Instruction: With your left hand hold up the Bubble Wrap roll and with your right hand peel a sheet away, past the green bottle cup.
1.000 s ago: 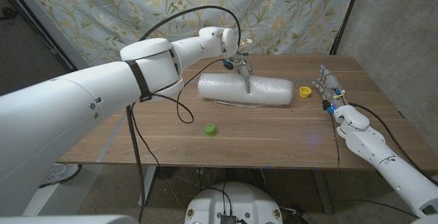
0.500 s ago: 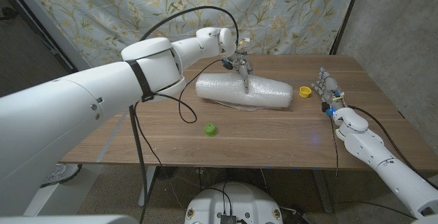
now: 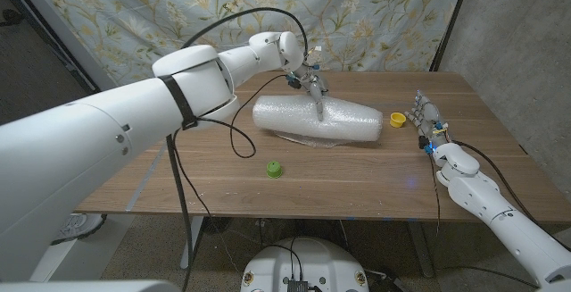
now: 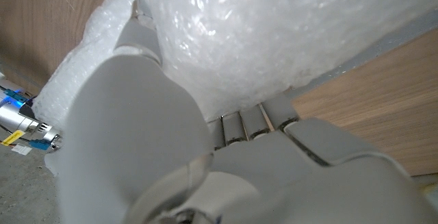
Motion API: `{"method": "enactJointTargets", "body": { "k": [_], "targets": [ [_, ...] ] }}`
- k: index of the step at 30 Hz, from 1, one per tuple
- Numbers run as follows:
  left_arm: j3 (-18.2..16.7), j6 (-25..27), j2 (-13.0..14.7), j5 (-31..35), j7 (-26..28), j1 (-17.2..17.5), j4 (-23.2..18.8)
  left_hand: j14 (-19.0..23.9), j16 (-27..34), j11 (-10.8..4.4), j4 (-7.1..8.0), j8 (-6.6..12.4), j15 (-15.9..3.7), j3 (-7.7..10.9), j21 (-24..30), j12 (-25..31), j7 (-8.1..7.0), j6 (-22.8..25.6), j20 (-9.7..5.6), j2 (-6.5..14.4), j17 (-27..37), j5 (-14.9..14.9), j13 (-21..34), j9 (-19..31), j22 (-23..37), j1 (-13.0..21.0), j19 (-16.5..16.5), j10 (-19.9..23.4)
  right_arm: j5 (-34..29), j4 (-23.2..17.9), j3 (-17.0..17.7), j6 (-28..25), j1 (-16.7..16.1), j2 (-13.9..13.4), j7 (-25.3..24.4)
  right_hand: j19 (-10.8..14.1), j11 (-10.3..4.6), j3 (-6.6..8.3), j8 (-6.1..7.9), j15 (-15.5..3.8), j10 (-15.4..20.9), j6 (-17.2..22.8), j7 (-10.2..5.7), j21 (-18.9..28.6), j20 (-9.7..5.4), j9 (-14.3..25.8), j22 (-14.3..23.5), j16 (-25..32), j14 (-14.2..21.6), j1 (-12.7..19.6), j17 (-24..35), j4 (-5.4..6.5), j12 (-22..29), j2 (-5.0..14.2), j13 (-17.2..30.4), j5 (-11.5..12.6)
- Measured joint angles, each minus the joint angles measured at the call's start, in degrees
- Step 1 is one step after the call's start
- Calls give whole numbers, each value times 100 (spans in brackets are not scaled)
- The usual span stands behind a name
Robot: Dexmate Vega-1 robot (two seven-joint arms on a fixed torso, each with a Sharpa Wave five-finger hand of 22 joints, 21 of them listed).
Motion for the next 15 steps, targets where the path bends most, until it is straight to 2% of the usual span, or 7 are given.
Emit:
{"method": "enactJointTargets", "body": {
  "k": [4, 8, 11, 15],
  "targets": [
    [-108, -52, 75, -70, -353, -6, -56, 0, 0, 0, -7, 0, 0, -8, 29, 0, 0, -1, 0, 0, 33, 11, 28, 10, -2, 0, 0, 0, -14, -76, 1, -9, -9, -46, 4, 0, 0, 0, 0, 0, 0, -31, 30, 0, 0, 0, 0, 0, 0, 0, 0, 0, 0, 0, 0, 0],
    [-206, -52, 194, -77, -395, -2, -213, 31, 0, 0, 9, 0, 31, -39, 41, 0, 0, -1, -1, 0, 36, 12, 61, 32, -5, 0, 0, 0, -39, -83, -1, -26, -7, -50, 21, 0, 31, 0, 0, 0, -31, -30, 30, 0, 0, 0, 0, 0, 0, 0, 0, 0, 0, 0, 0, 0],
    [-291, 113, 390, -105, -690, 67, -534, 81, -46, 0, 33, 0, -19, -61, 63, 0, 0, -2, -22, 0, 37, 12, 67, 31, -8, 0, -21, 0, -63, -140, -35, -43, 27, -86, 49, 0, 31, 0, 0, 0, -31, -31, 30, 0, 0, 0, 0, 0, 0, 0, 0, 0, 0, 0, 0, 0],
    [-376, 309, 568, -106, -803, 134, -894, 90, -55, 0, 34, 0, -28, -61, 74, 0, 0, -3, -23, 1, 36, 12, 97, 28, -8, -1, -21, 0, -87, -176, -62, -60, 55, -106, 73, 0, 31, 0, 0, -1, -31, -30, 30, 0, 0, 0, 0, 0, 1, 0, 0, 0, 0, 0, 0, 0]
  ]
}}
